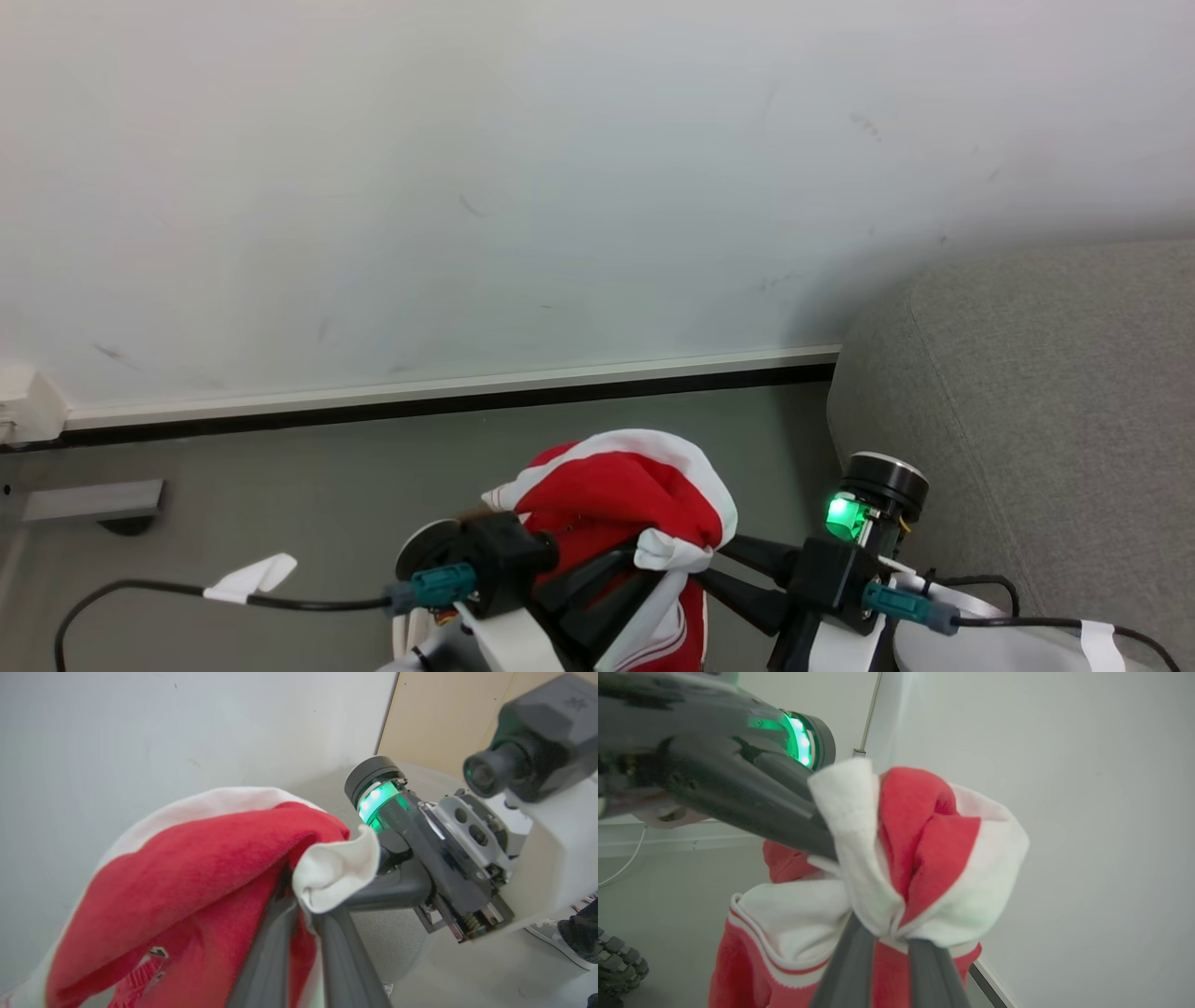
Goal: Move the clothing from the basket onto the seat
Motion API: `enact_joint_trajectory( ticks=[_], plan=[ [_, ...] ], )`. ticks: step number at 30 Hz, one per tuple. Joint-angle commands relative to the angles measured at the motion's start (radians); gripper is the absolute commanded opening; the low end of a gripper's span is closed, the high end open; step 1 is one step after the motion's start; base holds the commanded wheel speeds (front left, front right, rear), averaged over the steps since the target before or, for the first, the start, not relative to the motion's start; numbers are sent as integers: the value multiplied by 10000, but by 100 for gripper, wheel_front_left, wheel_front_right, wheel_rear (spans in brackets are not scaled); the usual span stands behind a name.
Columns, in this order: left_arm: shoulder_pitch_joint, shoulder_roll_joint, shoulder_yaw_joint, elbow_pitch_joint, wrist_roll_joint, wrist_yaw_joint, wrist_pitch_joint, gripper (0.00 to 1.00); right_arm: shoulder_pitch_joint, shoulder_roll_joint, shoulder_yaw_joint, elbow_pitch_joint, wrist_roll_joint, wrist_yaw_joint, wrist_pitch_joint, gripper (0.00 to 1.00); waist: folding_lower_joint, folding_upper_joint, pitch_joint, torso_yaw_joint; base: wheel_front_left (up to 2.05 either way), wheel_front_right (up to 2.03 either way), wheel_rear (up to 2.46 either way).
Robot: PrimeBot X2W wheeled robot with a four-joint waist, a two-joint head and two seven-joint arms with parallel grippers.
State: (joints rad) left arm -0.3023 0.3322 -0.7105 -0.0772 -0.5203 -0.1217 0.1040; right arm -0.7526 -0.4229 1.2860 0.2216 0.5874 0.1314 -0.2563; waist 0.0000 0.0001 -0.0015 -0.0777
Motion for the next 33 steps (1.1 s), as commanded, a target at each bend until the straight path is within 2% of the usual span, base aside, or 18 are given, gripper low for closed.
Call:
enact_joint_trajectory(
  ticks=[1,8,9,10,11,12,25,33],
  plan=[
    [62,60,-85,165,-2,66,97,0,-103,169,-164,-271,86,-14,-150,0,0,-1,8,-9,0,0,0],
    [114,75,-78,315,138,220,-60,2,219,68,-970,-44,819,-27,-150,0,0,-1,45,-56,0,0,0],
    [99,49,-38,344,181,281,-134,38,299,71,-1087,-5,899,-27,-150,0,0,-1,46,-62,0,0,0],
    [71,45,-32,384,240,327,-184,53,370,76,-1183,25,949,-27,-150,0,0,-1,48,-72,0,0,0],
    [41,18,-14,402,286,366,-266,85,449,85,-1269,68,1002,-24,-144,0,0,-1,55,-82,0,0,0],
    [10,-29,31,377,297,405,-377,100,536,82,-1321,129,1031,-22,-130,0,0,-1,59,-90,0,0,0],
    [57,-220,101,888,631,776,-1295,100,1192,-53,-3268,674,1138,-21,-101,0,0,-1,26,-150,0,0,0],
    [90,-303,94,1169,734,917,-1699,100,1356,-332,-4162,508,988,-22,-101,0,0,-1,-16,-274,0,0,0]
  ],
)
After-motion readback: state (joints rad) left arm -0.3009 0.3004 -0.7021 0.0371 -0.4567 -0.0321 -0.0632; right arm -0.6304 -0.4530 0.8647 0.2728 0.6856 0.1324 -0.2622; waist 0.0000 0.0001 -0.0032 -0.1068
